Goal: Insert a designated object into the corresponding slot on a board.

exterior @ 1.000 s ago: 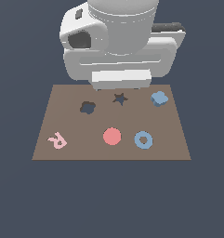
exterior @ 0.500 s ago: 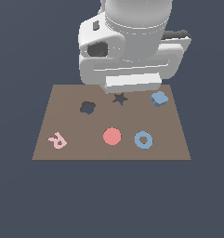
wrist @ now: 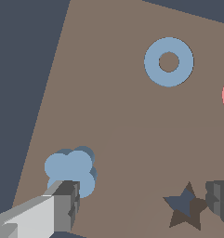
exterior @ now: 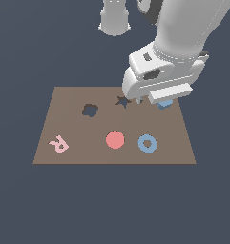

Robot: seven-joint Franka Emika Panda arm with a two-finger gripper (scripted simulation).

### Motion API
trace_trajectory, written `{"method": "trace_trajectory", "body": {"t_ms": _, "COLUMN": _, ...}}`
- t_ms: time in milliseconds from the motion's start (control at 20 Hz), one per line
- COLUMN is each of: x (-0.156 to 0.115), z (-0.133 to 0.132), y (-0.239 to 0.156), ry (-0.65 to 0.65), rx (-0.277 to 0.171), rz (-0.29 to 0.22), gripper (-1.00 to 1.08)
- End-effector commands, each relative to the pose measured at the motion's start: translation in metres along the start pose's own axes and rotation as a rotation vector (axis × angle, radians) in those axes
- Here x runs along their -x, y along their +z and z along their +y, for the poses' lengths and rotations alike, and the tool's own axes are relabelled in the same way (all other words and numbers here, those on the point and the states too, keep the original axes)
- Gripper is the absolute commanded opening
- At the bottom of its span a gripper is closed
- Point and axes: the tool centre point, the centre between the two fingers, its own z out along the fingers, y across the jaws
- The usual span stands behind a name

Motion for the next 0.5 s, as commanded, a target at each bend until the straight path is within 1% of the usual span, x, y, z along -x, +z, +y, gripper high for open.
{"method": "trace_trajectory", "body": {"t_ms": 0, "x": 0.004, "z": -0.023, "y": 0.017, "ry": -0.05, "rx": 0.001, "rz": 0.002, "gripper": 1.0}}
{"method": "trace_trajectory", "body": {"t_ms": 200, "x": 0.01, "z": -0.049, "y": 0.036, "ry": -0.105, "rx": 0.003, "rz": 0.003, "gripper": 1.0}}
{"method": "trace_trajectory", "body": {"t_ms": 450, "x": 0.014, "z": -0.064, "y": 0.049, "ry": -0.139, "rx": 0.005, "rz": 0.004, "gripper": 1.0}}
